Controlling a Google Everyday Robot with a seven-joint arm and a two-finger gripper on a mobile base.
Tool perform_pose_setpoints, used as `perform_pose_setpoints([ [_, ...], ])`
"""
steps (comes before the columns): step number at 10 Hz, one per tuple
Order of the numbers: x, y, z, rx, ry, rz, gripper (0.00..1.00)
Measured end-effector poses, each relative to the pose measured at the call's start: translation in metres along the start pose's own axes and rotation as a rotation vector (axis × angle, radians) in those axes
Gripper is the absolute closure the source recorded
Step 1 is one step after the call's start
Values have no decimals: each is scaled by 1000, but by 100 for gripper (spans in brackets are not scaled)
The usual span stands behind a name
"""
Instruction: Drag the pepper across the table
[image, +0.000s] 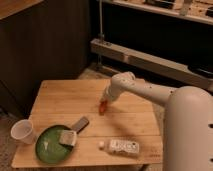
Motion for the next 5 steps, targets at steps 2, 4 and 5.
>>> perform_pose_setpoints([
  [2,0,3,2,-12,7,13,100],
  [4,2,11,-1,-8,28,39,95],
  [5,2,15,-5,-7,42,48,82],
])
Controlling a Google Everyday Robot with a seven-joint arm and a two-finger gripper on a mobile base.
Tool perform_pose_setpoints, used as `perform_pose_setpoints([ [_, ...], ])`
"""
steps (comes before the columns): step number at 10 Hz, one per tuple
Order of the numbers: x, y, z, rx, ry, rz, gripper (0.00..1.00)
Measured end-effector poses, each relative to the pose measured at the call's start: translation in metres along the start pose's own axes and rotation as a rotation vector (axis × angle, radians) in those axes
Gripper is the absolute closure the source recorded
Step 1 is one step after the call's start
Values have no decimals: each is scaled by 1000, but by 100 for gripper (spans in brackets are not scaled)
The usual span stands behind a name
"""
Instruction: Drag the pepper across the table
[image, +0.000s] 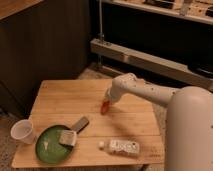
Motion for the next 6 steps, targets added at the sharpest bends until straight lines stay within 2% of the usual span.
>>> perform_pose_setpoints([
  [2,-6,-7,2,-5,-14,-22,65],
  [3,-8,-15,4,-5,-18,-33,60],
  [6,-8,-4,-1,-10,-10,-19,60],
])
